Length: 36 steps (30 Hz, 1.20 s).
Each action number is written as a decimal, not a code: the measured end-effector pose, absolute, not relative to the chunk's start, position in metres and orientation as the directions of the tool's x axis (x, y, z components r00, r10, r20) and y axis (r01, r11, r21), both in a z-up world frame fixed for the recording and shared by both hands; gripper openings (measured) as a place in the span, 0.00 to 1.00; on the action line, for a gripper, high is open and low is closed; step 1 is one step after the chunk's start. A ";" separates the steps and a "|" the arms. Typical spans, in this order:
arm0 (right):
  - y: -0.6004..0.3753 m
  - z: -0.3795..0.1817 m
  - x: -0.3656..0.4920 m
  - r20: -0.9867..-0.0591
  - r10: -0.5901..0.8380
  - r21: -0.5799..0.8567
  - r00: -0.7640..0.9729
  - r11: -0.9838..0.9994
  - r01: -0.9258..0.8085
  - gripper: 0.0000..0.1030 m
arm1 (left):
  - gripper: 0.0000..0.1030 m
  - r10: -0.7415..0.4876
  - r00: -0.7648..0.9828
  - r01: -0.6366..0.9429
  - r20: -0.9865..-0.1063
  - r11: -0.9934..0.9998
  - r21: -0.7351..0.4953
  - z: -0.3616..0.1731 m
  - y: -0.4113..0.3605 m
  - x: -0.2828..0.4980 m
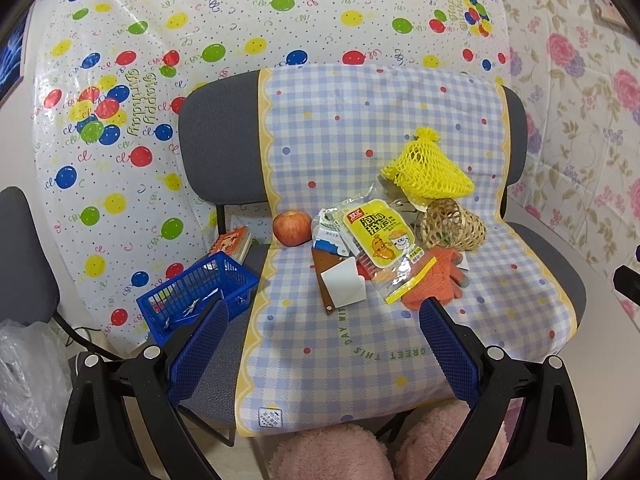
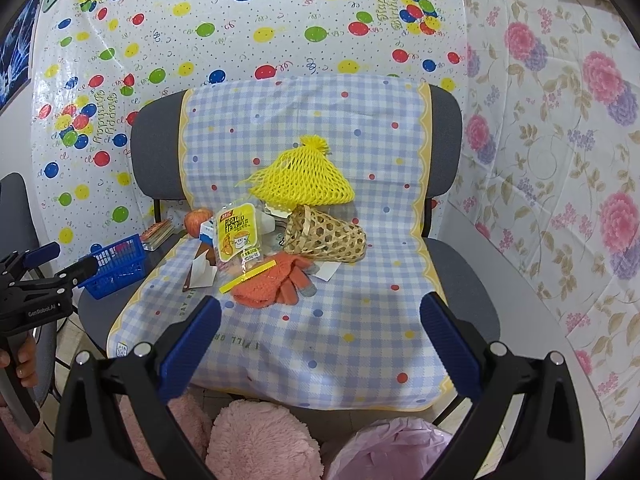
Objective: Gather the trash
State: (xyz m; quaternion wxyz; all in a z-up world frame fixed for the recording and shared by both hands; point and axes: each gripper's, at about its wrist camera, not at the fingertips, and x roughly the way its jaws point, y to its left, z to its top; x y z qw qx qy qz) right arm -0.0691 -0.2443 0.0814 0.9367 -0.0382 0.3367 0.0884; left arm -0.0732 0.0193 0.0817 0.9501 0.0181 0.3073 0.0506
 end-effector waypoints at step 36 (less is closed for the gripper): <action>-0.153 0.012 0.156 -0.598 0.123 -0.293 0.792 0.886 -0.359 0.83 | 0.92 0.109 0.733 -0.078 -0.671 0.994 0.077 0.030 0.054 0.076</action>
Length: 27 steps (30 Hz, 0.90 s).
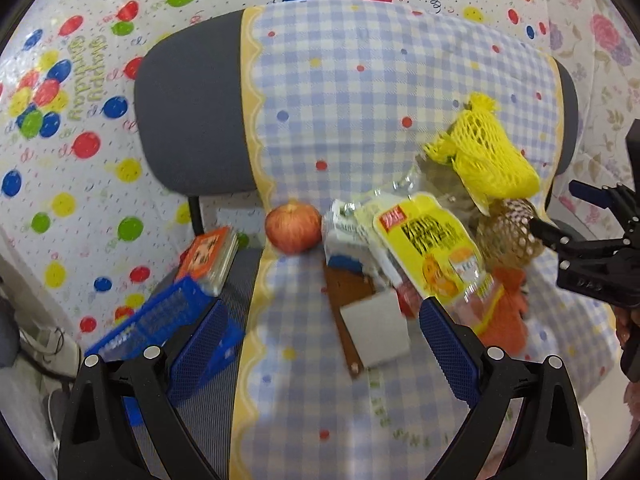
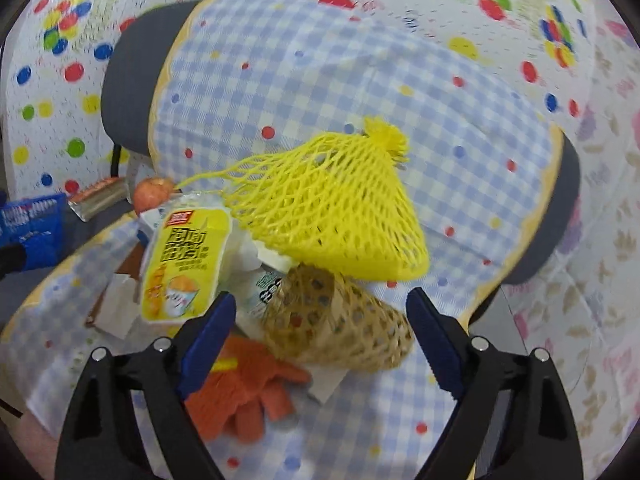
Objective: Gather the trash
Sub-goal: 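Grasp the yellow foam mesh net with the right gripper and lift it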
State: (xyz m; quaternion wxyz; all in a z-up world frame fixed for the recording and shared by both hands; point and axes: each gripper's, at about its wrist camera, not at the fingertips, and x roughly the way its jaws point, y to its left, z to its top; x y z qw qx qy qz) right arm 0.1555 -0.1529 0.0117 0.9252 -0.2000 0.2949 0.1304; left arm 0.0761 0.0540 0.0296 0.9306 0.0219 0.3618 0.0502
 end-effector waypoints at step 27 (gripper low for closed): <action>-0.247 0.121 0.117 -0.370 0.210 0.006 0.905 0.975 -0.224 0.11 | 0.92 0.098 0.751 -0.048 -0.652 0.994 0.094 0.033 0.040 0.076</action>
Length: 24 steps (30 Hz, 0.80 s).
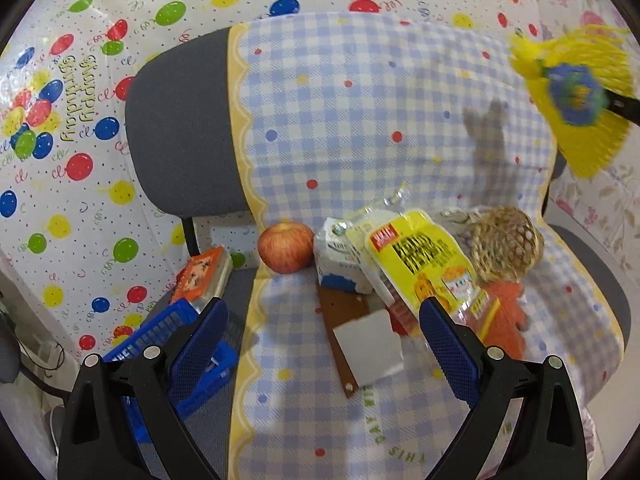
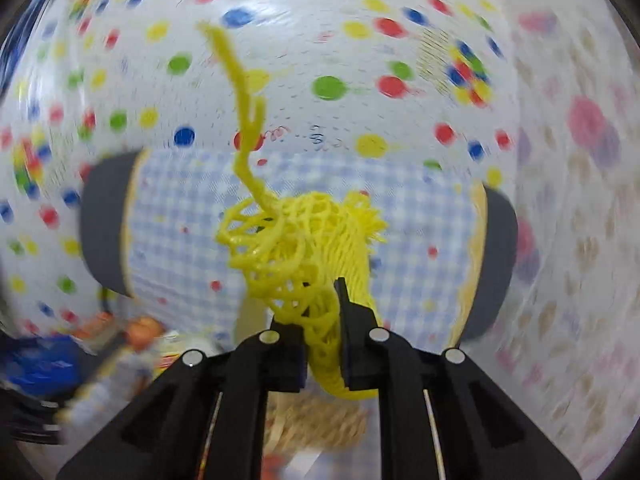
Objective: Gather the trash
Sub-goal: 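Grasp the yellow foam mesh net with the right gripper and lift it, then grasp the yellow snack package with the left gripper while the right gripper holds the net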
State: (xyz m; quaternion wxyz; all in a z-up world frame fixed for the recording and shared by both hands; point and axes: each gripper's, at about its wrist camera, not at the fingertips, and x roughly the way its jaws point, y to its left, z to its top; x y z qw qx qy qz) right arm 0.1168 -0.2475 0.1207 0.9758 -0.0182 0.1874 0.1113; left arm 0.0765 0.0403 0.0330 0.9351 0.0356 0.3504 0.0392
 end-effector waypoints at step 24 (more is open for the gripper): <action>-0.309 0.016 0.059 -0.545 0.178 0.192 0.819 0.978 -0.084 0.12 | 0.91 0.152 0.666 -0.077 -0.730 0.988 0.135 -0.027 -0.072 0.167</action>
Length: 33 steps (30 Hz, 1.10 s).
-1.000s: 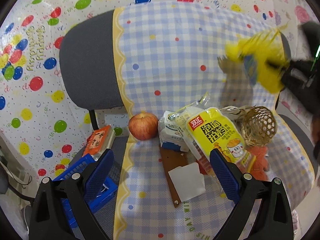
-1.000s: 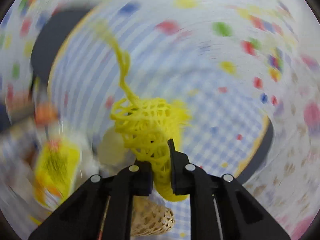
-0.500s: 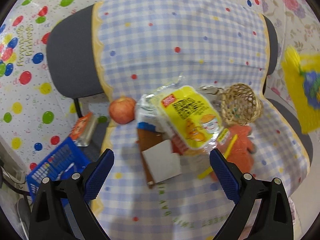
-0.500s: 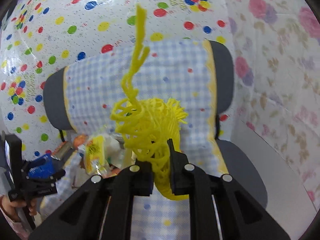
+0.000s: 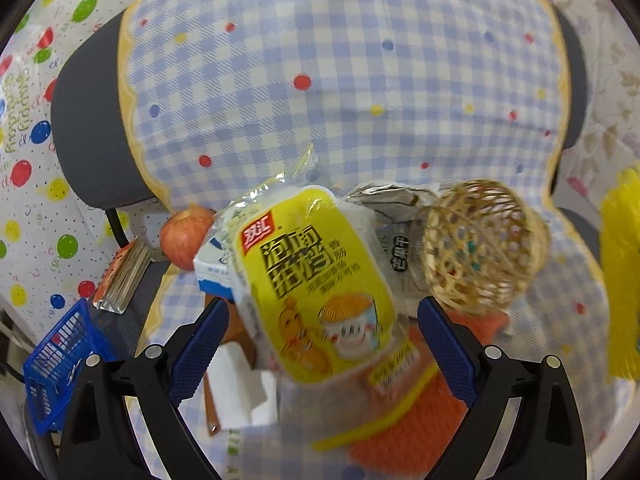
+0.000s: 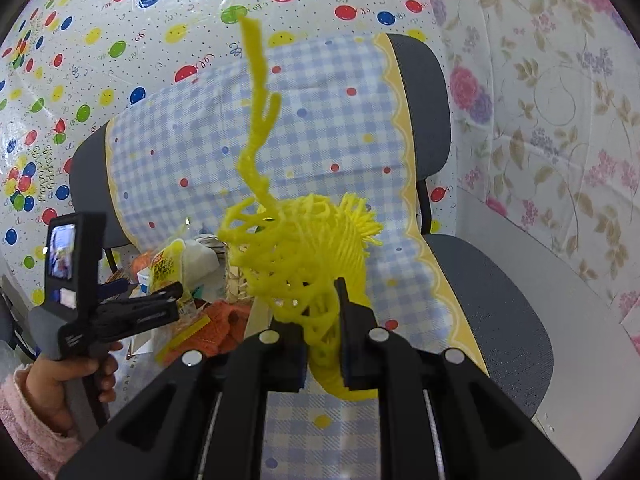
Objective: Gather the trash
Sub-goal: 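Grasp the yellow snack package with the left gripper while the right gripper holds the net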
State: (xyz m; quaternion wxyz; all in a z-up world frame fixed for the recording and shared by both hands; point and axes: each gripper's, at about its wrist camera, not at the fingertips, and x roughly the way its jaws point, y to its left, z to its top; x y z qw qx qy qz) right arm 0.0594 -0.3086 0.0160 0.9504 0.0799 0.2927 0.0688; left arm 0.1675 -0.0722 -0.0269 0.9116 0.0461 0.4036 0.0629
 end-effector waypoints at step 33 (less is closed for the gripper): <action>-0.317 0.031 -0.028 -0.523 0.238 0.252 0.818 0.960 -0.118 0.12 | 0.26 -0.251 0.795 0.194 -0.553 0.968 -0.160 0.054 -0.044 0.003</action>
